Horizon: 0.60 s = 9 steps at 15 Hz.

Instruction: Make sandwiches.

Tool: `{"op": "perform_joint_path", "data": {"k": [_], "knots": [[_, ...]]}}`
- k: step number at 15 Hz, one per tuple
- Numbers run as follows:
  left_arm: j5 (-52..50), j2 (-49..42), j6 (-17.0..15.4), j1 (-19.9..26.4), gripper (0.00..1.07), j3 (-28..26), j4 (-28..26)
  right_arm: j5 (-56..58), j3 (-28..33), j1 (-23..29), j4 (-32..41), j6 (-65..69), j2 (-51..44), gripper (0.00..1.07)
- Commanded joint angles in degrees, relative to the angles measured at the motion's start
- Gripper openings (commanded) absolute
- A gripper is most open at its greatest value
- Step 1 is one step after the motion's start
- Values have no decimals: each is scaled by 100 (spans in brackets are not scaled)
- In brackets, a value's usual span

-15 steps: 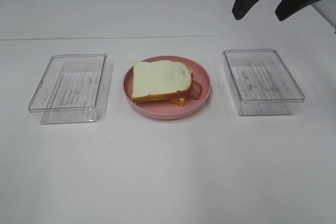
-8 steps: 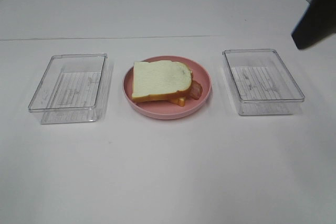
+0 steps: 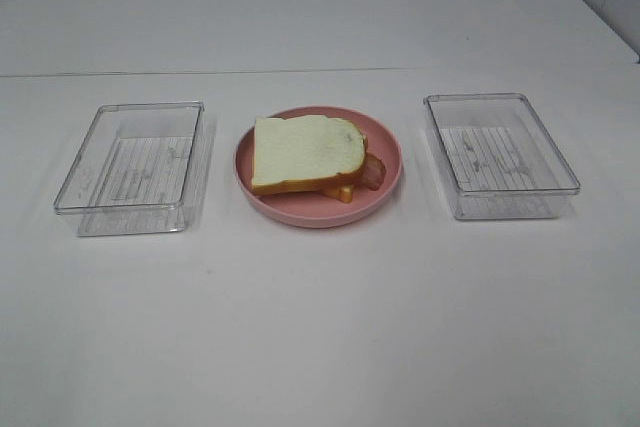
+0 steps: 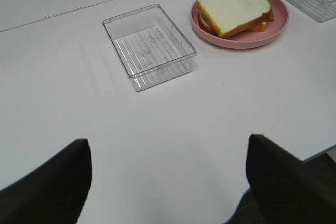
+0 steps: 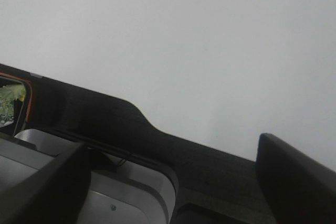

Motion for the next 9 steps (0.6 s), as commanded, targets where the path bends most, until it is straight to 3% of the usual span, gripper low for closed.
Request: {"op": "perform_joint_path", "data": {"k": [1, 5, 9], "knots": [[-46, -126, -6, -11, 77, 23, -34, -34, 390, -11, -17, -304, -854, 81], [-46, -126, -6, -11, 77, 23, -34, -476, 642, -11, 172, -584, -2515, 81], [-46, -126, -11, -11, 77, 23, -34, -493, 647, -11, 155, -521, -2807, 81]]}}
